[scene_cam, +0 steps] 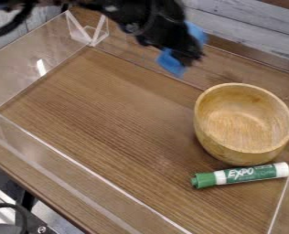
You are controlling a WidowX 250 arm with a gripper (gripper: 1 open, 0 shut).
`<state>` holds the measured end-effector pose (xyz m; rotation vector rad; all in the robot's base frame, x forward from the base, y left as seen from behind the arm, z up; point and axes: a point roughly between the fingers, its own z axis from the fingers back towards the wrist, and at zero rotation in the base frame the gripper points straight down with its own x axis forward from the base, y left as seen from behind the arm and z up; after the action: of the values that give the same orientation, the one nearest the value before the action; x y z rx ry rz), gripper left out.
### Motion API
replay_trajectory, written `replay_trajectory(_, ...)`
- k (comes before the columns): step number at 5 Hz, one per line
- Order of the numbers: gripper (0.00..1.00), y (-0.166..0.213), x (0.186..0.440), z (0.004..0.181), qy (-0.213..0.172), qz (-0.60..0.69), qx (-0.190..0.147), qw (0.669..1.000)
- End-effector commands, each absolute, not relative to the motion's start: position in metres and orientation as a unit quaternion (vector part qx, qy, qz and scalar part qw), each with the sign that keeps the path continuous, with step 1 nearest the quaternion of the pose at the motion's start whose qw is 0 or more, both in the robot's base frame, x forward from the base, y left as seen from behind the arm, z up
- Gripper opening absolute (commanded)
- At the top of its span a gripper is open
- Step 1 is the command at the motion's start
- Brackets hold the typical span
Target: Put the blue block in the brown bowl
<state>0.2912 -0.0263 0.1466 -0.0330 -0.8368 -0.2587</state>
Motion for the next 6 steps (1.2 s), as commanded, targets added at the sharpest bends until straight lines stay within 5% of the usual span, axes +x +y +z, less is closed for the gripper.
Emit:
replay_trajectory(1,0.00,-0.055,0.298,0.156,-0.426,-0.143,-0.015,0.893)
replay_trajectory(2,0.00,-0.070,0.301,0.152,-0.432,-0.146,-0.013,0.890)
replay_trajectory(3,1.00,-0.073,0.304,0.148,-0.431,-0.147,-0.010,0.890)
replay_trajectory(6,1.00,-0.086,0.312,0.131,-0.423,-0.148,-0.013,0.894)
